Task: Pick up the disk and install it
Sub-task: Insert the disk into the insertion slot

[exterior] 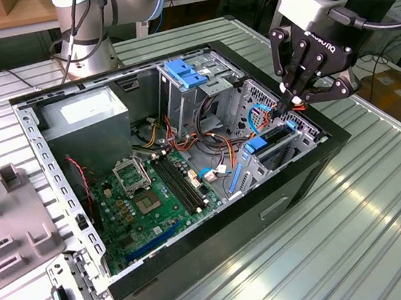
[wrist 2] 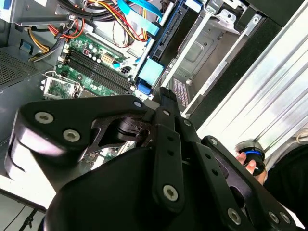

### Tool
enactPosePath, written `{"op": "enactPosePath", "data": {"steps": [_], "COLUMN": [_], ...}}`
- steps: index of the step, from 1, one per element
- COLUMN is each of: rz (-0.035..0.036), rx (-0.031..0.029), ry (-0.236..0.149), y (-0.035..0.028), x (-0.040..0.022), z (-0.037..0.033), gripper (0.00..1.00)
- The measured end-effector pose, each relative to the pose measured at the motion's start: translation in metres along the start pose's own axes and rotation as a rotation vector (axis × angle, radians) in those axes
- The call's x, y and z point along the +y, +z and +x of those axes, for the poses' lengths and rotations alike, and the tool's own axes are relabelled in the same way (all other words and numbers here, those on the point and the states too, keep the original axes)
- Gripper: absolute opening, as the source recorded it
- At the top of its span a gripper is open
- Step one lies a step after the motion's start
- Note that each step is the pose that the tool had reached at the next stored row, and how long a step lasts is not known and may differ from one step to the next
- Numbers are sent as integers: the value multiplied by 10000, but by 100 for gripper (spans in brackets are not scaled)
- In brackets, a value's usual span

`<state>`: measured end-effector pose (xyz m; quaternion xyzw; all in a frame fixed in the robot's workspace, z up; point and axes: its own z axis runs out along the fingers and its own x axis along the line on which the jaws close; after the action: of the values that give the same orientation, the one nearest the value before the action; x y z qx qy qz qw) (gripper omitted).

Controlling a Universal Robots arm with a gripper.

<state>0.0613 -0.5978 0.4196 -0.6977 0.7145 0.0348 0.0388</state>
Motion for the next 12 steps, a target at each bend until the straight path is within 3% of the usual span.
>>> {"op": "enactPosePath", "data": {"steps": [7,12], "rz": [0,0], "rx": [0,-1], "ry": [0,0], "y": [1,4], "x": [0,-59], "z": [0,-1], "gripper": [11,11]}}
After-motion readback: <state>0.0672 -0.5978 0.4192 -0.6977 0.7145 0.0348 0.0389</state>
